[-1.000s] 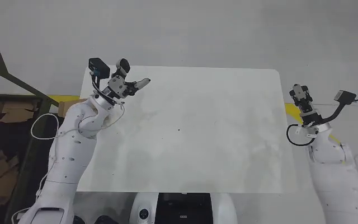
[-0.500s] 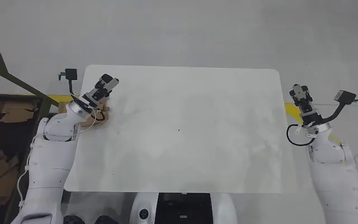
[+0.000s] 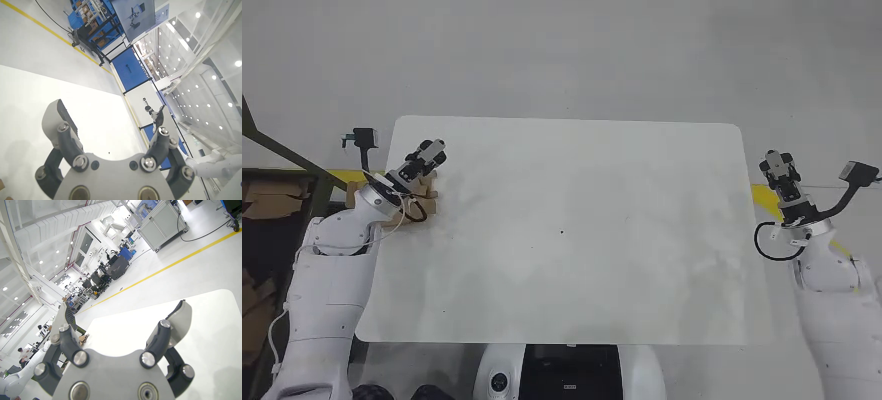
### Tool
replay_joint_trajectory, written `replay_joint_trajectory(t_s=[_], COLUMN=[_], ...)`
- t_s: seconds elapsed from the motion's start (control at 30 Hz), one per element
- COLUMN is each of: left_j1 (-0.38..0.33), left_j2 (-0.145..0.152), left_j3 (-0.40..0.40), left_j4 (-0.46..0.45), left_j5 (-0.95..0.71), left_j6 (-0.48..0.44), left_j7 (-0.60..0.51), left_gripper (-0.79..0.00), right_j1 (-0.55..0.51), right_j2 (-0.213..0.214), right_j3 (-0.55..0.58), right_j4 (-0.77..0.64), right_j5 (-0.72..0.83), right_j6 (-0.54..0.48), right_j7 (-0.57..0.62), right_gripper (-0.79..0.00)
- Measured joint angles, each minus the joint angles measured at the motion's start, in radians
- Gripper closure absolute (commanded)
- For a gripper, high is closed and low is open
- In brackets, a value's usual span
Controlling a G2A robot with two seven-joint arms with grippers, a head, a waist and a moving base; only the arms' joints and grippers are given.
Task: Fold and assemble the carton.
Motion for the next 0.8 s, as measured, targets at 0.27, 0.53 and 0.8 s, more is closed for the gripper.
replay_joint_trajectory(t_s=[0.27,0.53,0.8], left_j1=[0.003,0.045,0.087], left_j2=[-0.001,0.008,0.022], left_j3=[-0.002,-0.082,-0.206], left_j4=[-0.005,0.013,0.143], left_j5=[-0.011,-0.153,-0.316], left_j6=[0.014,0.039,0.039], left_j7=[0.013,0.003,-0.027], left_gripper=[-0.785,-0.785,-0.785], right_j1=[0.000,0.000,0.000], right_j2=[0.000,0.000,0.000], right_j3=[0.000,0.000,0.000], right_j4=[0.000,0.000,0.000], right_j5=[0.000,0.000,0.000], right_j6=[0.000,0.000,0.000], right_j7=[0.000,0.000,0.000], right_gripper=[-0.785,-0.785,-0.785])
